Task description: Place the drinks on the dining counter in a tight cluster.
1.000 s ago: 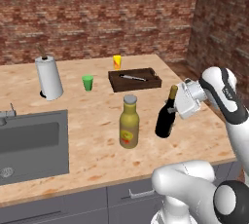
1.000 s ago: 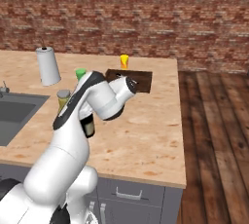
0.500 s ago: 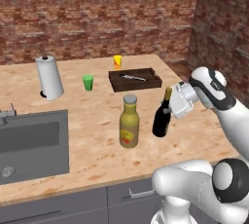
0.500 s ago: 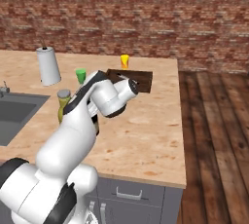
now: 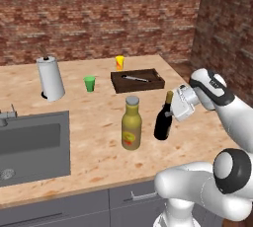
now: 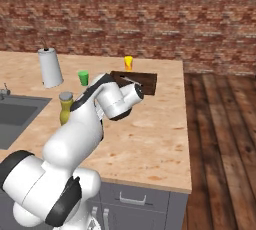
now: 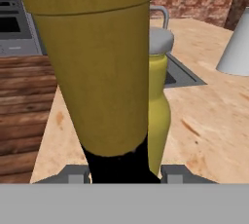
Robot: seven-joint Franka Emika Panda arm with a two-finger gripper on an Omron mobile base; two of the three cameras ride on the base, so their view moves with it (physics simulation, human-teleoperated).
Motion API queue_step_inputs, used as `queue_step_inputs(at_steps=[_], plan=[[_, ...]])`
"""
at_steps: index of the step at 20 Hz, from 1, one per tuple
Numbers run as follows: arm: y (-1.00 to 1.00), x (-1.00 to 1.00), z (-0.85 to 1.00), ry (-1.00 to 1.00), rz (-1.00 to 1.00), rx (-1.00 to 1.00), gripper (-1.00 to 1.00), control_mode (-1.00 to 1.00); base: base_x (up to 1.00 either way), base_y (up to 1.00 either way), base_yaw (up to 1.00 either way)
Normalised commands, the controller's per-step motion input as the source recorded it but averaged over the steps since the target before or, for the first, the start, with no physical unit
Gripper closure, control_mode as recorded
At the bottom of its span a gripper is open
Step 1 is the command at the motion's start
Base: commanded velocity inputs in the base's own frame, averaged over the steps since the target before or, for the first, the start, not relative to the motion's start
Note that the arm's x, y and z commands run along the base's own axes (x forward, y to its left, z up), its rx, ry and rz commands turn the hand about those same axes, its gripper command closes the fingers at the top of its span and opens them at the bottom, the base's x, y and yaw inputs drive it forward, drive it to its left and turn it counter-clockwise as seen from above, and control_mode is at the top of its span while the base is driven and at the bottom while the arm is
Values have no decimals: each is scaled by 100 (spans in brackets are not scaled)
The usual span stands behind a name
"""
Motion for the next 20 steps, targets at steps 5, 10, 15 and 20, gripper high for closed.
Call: queue_step_inputs(at_steps=[5,10,15,20], plan=[[13,6,-32,0,0,0,100,-100,0,0,0],[8,18,-6,0,0,0,100,-100,0,0,0],[0,18,0,0,0,0,100,-100,0,0,0],[4,0,-2,0,0,0,100,-100,0,0,0]])
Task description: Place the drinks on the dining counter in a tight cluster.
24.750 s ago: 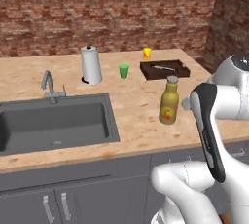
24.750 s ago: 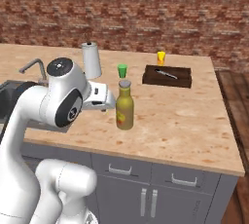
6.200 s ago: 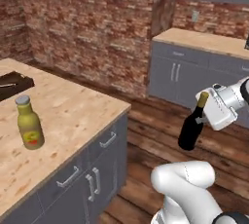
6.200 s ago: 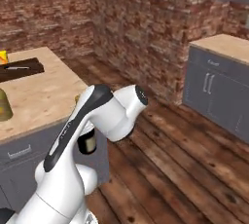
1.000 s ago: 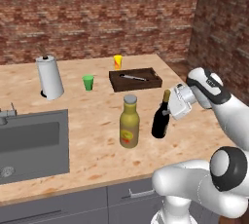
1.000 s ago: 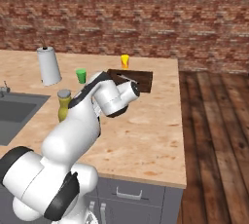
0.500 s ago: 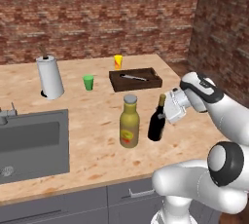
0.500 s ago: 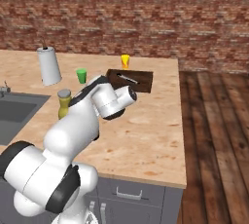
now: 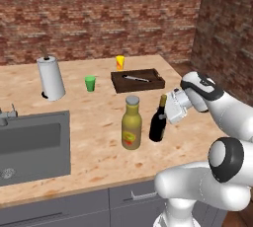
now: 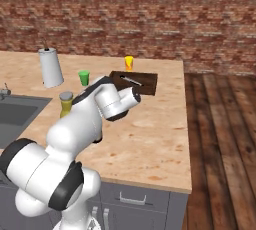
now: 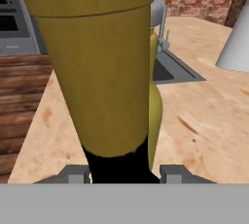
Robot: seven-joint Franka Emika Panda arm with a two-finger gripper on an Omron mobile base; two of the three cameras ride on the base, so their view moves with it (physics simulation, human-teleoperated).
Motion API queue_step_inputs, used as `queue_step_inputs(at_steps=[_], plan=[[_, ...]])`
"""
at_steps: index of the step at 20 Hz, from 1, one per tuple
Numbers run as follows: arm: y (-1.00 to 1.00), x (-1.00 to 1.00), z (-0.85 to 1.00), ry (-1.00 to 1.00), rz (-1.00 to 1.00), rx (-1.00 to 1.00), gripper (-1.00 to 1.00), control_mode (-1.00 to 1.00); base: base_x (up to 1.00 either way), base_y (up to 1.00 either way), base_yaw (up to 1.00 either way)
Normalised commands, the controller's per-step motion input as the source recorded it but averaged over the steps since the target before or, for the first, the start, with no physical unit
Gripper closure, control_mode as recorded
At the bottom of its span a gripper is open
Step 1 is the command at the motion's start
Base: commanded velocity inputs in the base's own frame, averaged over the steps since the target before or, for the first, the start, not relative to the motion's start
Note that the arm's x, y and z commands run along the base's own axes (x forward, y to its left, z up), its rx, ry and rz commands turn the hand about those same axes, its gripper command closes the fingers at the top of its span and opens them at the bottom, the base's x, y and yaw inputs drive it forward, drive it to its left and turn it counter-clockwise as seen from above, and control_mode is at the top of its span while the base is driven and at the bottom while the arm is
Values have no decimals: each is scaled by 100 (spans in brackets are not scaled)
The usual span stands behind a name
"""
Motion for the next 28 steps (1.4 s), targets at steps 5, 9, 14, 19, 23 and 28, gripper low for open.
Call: queue_step_inputs(at_steps=[5,9,14,19,23,28], plan=[[5,0,0,0,0,0,100,-100,0,0,0],[4,0,0,0,0,0,100,-100,0,0,0],[12,0,0,-3,0,0,100,-100,0,0,0],[13,0,-3,-5,0,0,100,-100,0,0,0],[6,0,-10,-4,0,0,100,-100,0,0,0],[0,0,-20,0,0,0,100,-100,0,0,0]])
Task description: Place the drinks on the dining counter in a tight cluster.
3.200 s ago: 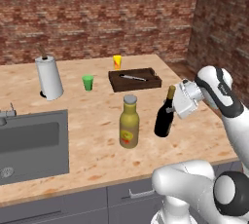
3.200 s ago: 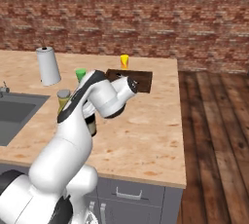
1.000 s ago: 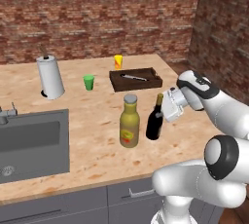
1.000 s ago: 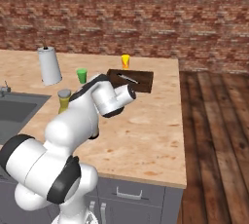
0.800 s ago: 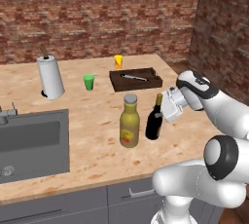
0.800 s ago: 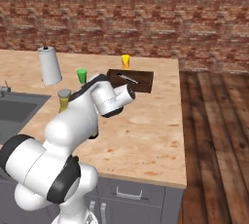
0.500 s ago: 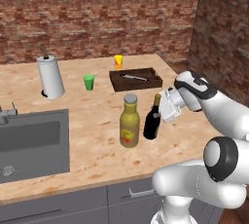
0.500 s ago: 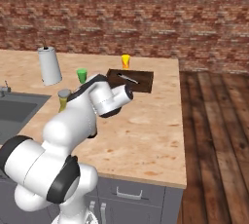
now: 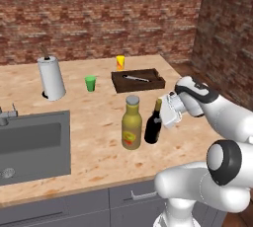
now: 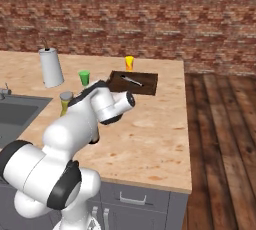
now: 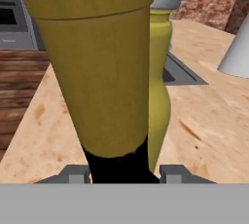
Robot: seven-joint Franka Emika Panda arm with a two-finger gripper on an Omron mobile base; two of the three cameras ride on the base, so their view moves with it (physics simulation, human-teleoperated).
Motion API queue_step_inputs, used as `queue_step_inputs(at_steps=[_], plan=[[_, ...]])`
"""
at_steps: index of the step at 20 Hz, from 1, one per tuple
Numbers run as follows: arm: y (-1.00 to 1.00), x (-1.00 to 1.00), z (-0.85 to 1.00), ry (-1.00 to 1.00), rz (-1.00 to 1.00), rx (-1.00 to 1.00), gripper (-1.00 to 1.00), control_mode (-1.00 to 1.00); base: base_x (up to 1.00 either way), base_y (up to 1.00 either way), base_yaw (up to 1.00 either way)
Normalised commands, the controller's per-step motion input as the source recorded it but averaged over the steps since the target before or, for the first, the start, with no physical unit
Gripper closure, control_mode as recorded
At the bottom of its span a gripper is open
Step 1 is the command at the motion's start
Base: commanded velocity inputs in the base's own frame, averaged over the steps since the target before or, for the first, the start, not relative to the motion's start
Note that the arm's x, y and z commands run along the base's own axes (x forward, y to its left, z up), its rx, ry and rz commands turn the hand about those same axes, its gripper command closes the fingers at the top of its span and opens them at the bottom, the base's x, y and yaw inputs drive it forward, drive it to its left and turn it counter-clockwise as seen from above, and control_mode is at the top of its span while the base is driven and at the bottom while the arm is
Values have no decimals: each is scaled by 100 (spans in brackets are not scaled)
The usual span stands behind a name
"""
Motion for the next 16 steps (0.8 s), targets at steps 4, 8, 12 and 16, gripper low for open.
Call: queue_step_inputs(at_steps=[4,8,12,16], plan=[[0,0,-23,0,0,0,100,-100,0,0,0],[0,0,-18,-2,0,0,100,-100,0,0,0],[0,0,-24,-2,0,-1,100,-100,0,0,0],[0,0,-15,-1,0,0,100,-100,0,0,0]])
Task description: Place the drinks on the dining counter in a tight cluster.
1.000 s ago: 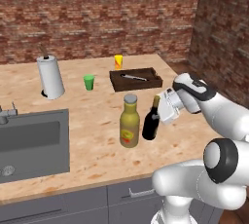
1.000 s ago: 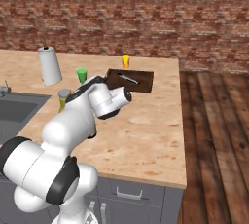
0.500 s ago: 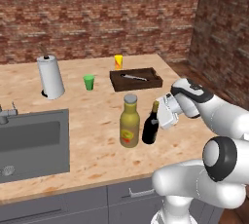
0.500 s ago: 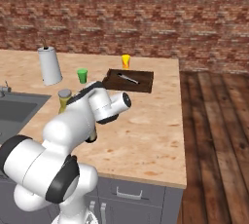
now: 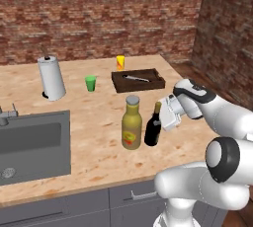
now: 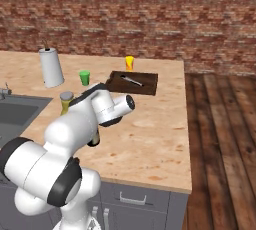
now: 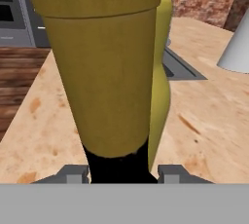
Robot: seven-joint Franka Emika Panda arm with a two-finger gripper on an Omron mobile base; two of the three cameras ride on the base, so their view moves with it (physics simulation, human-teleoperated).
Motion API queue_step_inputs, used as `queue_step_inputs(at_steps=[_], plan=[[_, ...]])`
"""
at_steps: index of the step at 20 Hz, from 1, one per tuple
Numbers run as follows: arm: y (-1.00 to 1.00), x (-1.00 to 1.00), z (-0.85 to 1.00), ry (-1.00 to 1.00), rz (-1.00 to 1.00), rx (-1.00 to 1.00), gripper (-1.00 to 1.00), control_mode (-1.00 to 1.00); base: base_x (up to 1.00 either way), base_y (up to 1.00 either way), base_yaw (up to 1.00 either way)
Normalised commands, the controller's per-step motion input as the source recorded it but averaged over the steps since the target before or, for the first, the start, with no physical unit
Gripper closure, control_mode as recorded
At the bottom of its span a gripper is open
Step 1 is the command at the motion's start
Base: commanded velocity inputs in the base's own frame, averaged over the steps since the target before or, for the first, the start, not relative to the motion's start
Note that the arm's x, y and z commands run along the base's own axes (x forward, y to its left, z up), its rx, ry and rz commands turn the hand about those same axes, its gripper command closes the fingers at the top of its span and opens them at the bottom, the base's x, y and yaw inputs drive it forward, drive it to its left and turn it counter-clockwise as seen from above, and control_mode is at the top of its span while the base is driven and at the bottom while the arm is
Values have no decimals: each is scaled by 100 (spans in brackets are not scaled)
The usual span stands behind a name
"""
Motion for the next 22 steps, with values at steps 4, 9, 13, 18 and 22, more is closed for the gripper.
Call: queue_step_inputs(at_steps=[4,9,13,18,22], plan=[[0,0,0,0,0,0,100,-100,0,0,0],[0,0,0,0,0,0,-100,-100,0,0,0],[0,0,0,0,0,0,-100,-100,0,0,0],[0,0,0,0,0,0,-100,-100,0,0,0],[0,0,0,0,0,0,-100,-100,0,0,0]])
